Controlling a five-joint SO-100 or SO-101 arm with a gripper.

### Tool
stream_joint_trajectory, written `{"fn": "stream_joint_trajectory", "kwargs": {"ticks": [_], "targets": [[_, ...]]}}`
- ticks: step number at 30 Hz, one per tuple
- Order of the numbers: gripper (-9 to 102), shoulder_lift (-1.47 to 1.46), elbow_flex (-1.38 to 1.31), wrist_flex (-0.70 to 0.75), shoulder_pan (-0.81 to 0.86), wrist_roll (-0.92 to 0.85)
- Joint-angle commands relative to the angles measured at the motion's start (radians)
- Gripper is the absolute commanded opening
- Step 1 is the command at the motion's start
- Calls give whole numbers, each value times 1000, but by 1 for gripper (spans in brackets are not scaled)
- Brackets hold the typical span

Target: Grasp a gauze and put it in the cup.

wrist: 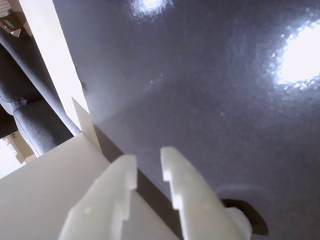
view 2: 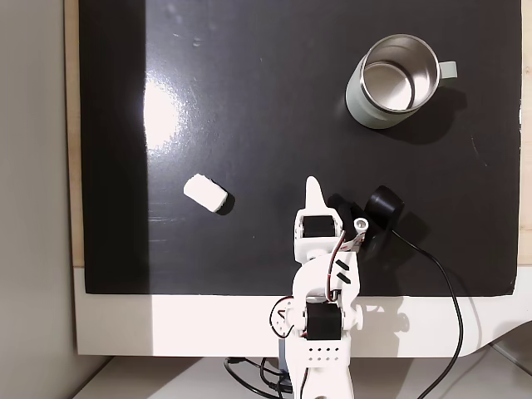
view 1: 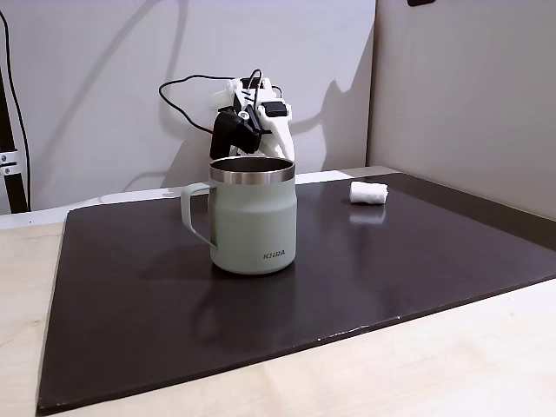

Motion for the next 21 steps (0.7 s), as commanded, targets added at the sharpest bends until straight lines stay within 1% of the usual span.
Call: {"fn": "stream_joint_trajectory", "kwargs": {"ticks": [1,21], "targets": [[0,12,-8,-31,15,26],[0,12,-8,-37,14,17]]}}
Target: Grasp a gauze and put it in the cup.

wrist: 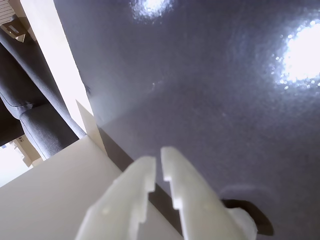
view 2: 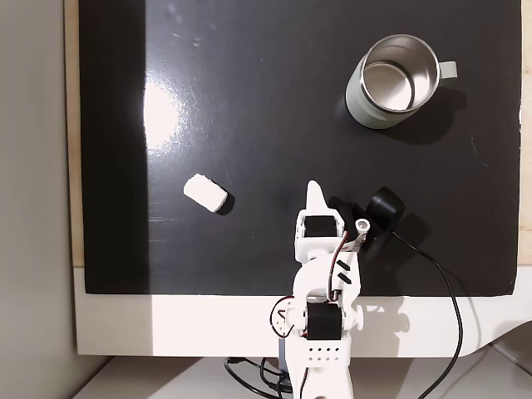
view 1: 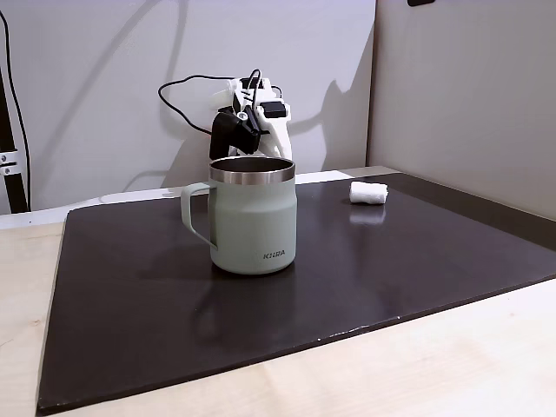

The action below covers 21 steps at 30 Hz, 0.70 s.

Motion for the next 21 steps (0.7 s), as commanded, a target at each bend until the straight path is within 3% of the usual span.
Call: {"fn": "stream_joint_trajectory", "kwargs": {"ticks": [1,11,17,21], "targets": [[0,12,-12,-38,6,-37],[0,-114,-347,78,-91,-362],[1,-509,-681,161,-149,-512],[4,-818,-985,316,-187,-615]]}}
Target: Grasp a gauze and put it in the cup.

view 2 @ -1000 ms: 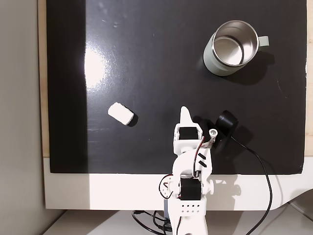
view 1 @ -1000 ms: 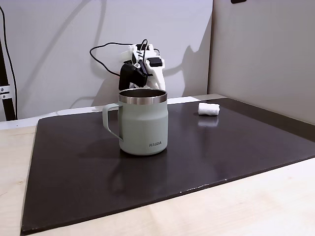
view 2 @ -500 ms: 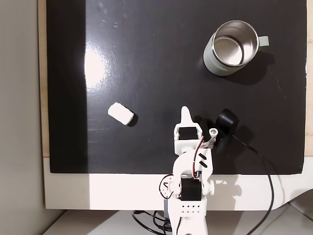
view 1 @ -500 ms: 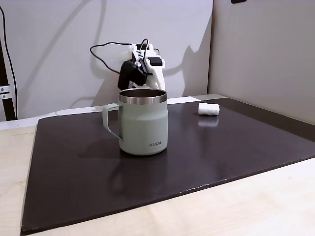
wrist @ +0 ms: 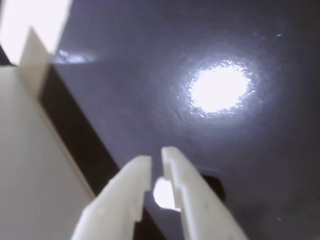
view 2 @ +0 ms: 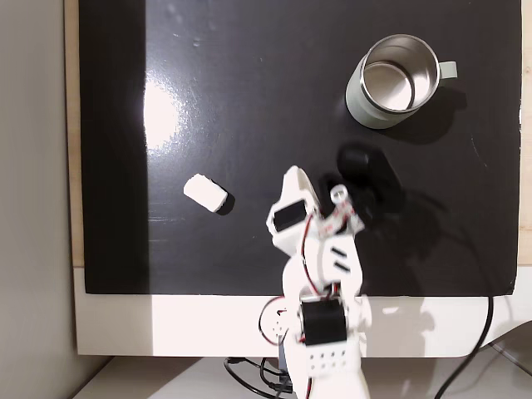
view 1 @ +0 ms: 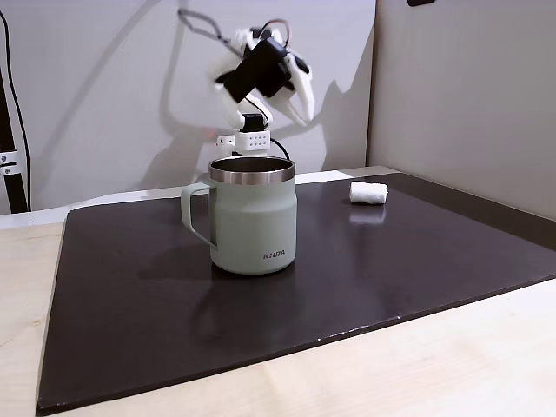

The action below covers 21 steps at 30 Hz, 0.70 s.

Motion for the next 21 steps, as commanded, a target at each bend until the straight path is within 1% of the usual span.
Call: {"fn": "stream_joint_trajectory", "kwargs": {"ticks": [1,4,8,12,15,18,21], "targets": [[6,-267,-327,135,-41,-104],[12,-433,-489,261,-80,-238],[22,-607,-617,394,-126,-425],[27,-799,-769,558,-163,-583],[28,-905,-856,649,-190,-675],[30,-1006,-946,729,-235,-727],[33,-1072,-992,739,-287,-750]]}}
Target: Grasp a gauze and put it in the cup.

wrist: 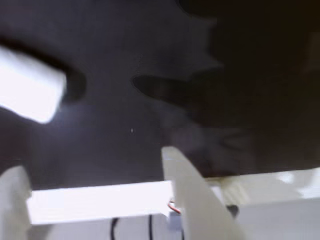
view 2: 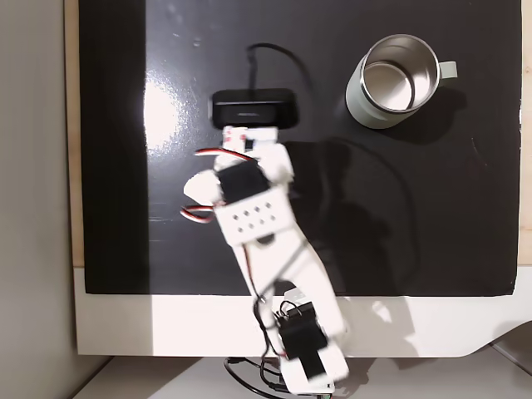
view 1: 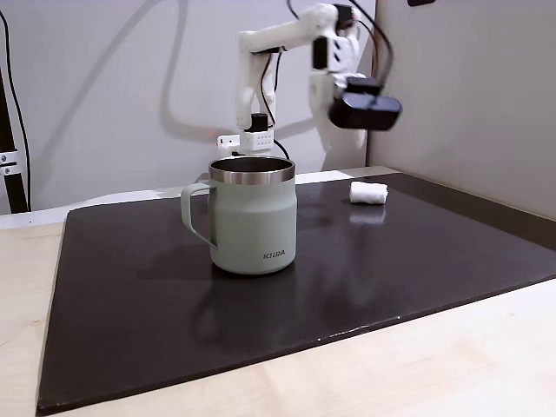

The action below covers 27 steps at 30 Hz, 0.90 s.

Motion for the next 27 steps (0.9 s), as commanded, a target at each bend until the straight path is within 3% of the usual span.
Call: {"fn": "stream_joint_trajectory", "kwargs": {"ticks": [1,11,27], "targets": [[34,-48,-106,23,-52,-29],[36,-376,-348,29,-166,-23],[34,-650,-480,23,-206,2]]}}
